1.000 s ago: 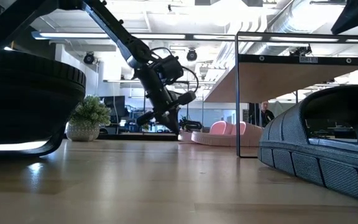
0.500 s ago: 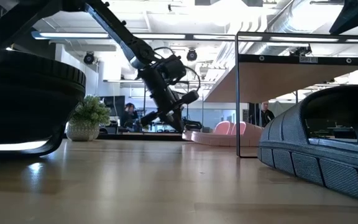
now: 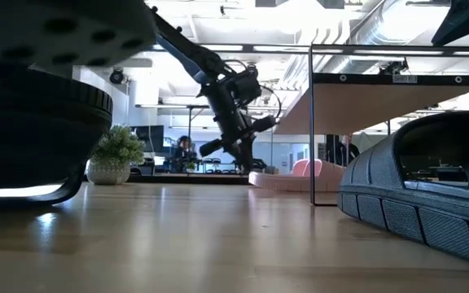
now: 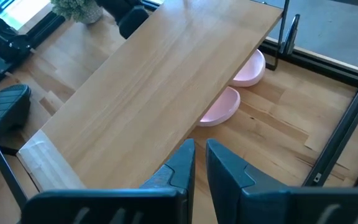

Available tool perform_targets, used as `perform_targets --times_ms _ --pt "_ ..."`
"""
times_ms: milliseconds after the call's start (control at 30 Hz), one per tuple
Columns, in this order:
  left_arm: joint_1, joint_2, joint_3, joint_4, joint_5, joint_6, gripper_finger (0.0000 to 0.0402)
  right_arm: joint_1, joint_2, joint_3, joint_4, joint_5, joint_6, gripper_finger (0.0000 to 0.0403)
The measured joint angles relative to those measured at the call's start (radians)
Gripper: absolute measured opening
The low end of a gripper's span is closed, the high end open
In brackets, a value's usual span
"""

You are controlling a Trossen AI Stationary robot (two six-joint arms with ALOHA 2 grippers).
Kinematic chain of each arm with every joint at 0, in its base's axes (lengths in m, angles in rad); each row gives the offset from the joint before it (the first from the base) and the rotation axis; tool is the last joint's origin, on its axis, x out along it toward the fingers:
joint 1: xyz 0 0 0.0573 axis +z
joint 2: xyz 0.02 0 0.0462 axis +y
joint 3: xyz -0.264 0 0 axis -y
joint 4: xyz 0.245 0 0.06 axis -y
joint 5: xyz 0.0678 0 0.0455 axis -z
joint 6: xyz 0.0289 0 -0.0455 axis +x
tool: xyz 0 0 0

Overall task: Pick and place slides into the shelf
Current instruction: Adjust the pink slippers under the shelf

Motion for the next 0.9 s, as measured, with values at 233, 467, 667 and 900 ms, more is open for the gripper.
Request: perform_targets --times_ms 233,467,667,900 --pt "0.0 0.0 0.049 -0.06 -0.026 0.047 0.0 0.0 0.0 0.0 0.0 0.003 0.007 0.003" --pt "0.004 -0.001 0.089 -0.214 -0.09 0.157 0.0 0.0 0.125 0.0 0.008 0.074 0.229 0.0026" --pt "0.017 -0.001 0.092 -0.28 -0.065 0.159 0.0 -0.123 0.331 0.0 0.022 -0.009 0.182 0.0002" --pt "0.025 -0.001 0.092 -0.326 -0.04 0.158 0.0 -0.534 0.462 0.0 0.187 -0.323 -0.082 0.0"
